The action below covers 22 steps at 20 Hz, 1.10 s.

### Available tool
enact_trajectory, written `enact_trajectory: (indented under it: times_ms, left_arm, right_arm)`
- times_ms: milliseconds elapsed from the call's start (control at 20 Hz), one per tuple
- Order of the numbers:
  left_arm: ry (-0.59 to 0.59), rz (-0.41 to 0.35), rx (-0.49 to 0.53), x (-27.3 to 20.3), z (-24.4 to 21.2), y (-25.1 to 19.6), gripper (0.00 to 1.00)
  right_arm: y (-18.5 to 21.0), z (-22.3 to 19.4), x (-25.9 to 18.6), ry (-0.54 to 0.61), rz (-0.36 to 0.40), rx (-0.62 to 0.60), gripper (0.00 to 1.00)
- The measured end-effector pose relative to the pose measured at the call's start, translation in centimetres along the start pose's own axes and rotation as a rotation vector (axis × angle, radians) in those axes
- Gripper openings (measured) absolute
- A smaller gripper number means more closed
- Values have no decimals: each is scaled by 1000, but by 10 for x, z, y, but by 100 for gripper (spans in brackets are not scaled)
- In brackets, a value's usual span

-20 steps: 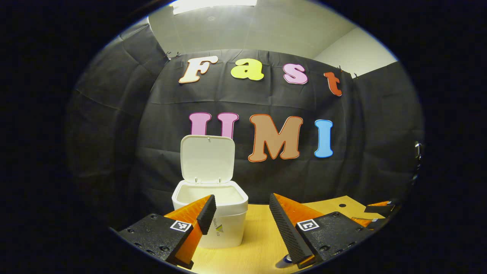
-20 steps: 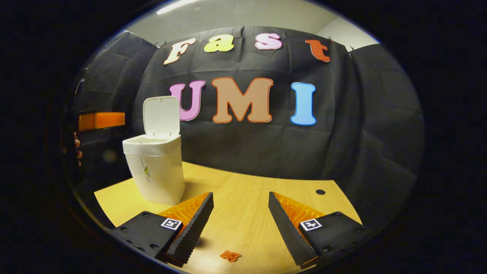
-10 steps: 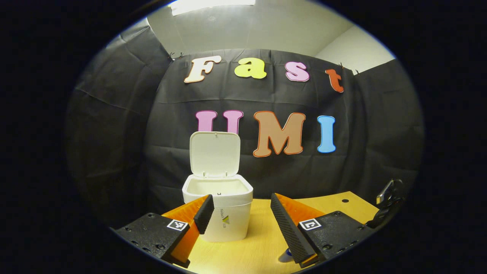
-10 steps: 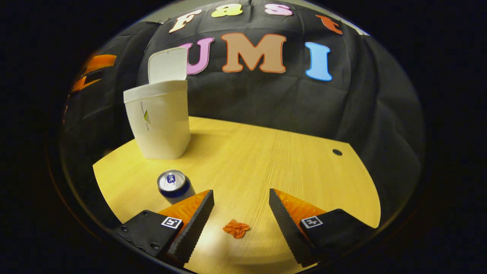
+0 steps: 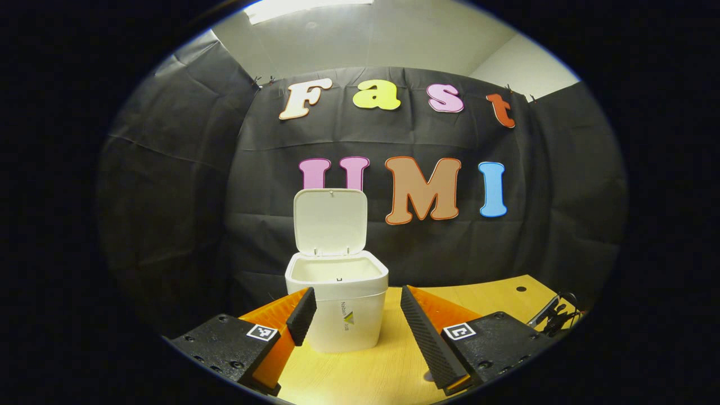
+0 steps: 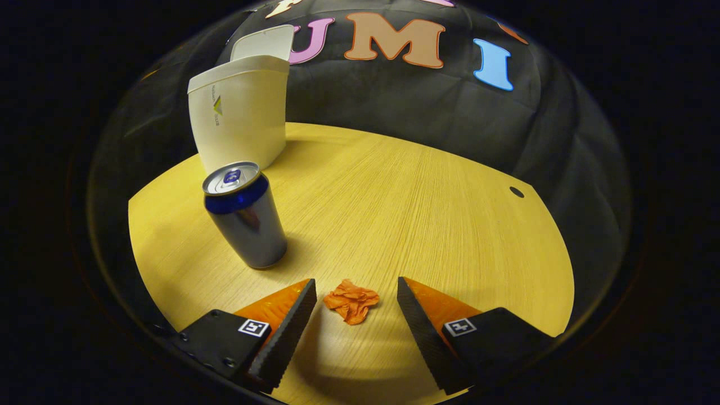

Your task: Press the lid of the desktop garbage bin to open it, pick up the crumpled paper on the desktop and throw it into the bin, then pick up the pop can on the desktop and drop it into the bin, and finally close the garbage bin lid.

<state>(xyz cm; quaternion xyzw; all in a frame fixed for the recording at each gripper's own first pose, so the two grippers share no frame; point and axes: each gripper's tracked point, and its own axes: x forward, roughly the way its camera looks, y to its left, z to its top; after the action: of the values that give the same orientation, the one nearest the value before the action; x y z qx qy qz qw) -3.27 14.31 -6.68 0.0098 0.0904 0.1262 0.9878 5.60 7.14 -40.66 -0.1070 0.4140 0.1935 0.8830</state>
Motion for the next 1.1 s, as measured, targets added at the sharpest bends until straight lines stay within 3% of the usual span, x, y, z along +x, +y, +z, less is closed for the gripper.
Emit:
enact_trajectory:
  times_ms: [100,150,300,350,400,450,600,650,700,750,850,1100]
  left_arm:
    - [2,-4,7,1,0,-1,91]
    - [3,-6,10,2,0,-3,91]
    - [9,-13,22,4,-1,-6,91]
    - [9,-17,25,5,-1,-7,91]
    - [10,-19,29,5,-1,-9,91]
    - [12,-24,31,6,0,-11,91]
    - [16,-38,38,9,-2,-16,91]
    - [17,-43,38,10,-1,-18,91]
    - [17,-47,38,10,-2,-20,91]
    - [16,-53,36,10,-1,-22,91]
    - [17,-60,36,11,-1,-26,91]
    - [12,-77,41,14,1,-32,90]
  right_arm:
    - [-1,-5,6,14,0,1,100]
    - [-2,-8,9,26,-1,0,93]
    - [2,-15,12,44,32,21,93]
    - [6,-15,12,43,50,32,84]
    - [6,-16,12,37,62,47,84]
    - [5,-15,10,34,69,62,71]
    - [10,-16,13,26,85,90,55]
    - [11,-17,13,33,103,91,43]
    - [11,-17,13,35,116,98,46]
    - [10,-16,13,38,121,102,34]
    - [10,-15,13,38,132,117,29]
    - [6,6,-4,-30,127,138,29]
